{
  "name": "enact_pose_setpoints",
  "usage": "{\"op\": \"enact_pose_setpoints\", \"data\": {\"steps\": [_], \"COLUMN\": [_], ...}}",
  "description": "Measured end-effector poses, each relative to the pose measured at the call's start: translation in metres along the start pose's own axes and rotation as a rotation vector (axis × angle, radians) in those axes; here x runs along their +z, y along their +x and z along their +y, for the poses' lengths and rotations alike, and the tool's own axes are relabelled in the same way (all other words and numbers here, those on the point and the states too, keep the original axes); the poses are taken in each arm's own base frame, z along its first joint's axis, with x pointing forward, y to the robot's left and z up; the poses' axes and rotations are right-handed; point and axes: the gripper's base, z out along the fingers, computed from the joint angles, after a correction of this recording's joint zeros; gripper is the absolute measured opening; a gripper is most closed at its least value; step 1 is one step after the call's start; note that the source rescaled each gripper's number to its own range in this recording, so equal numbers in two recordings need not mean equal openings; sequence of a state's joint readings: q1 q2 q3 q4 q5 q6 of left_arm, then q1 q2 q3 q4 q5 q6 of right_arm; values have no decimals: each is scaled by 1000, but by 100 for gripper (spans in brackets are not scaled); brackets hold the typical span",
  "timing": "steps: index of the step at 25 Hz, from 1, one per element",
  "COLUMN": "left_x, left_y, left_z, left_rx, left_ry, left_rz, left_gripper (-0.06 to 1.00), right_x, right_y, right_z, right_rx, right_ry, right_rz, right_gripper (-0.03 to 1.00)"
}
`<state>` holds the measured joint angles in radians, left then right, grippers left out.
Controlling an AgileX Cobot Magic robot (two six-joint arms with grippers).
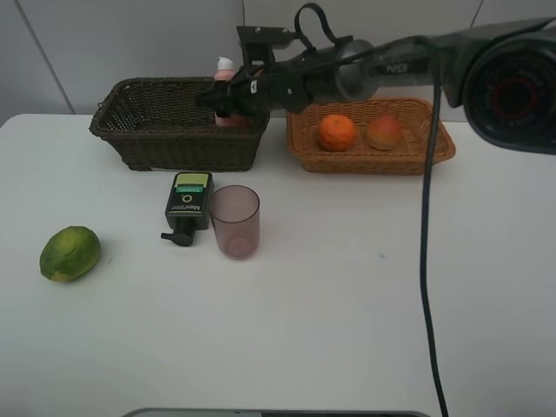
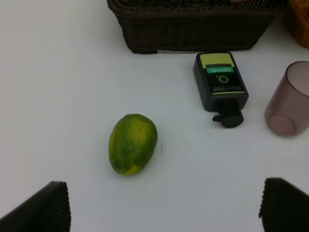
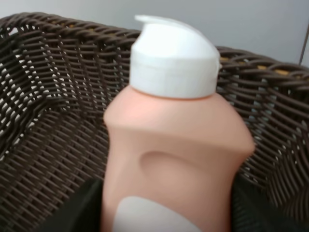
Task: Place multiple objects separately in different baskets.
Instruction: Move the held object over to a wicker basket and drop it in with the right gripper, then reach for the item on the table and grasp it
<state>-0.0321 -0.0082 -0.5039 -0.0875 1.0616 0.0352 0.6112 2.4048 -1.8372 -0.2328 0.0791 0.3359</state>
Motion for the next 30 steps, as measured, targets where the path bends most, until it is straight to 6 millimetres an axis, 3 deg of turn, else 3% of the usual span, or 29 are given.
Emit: {"op": "enact_pose_setpoints", "data": {"steps": [2, 6, 9, 16, 19, 23, 30], "left_x": [0, 0, 0, 0, 0, 0, 0], "left_y": [0, 0, 0, 0, 0, 0, 0], "left_z": [0, 0, 0, 0, 0, 0, 0], "left_rx": [0, 0, 0, 0, 0, 0, 0], "left_ry": [0, 0, 0, 0, 0, 0, 0], "left_rz": [0, 0, 0, 0, 0, 0, 0], "left_gripper": [100, 100, 100, 100, 100, 100, 100], "right_x": [1, 1, 1, -13, -33, -66, -131], "right_y": [3, 2, 2, -12, -29, -45, -52], "right_z": [-1, -1, -1, -1, -5, -24, -71], "right_rx": [0, 2, 4, 9, 32, 106, 151], "right_ry": [4, 2, 2, 20, 51, 124, 258], "right_rz": [15, 5, 5, 29, 74, 214, 513], "right_gripper": [10, 50, 67, 73, 73, 73, 73]}}
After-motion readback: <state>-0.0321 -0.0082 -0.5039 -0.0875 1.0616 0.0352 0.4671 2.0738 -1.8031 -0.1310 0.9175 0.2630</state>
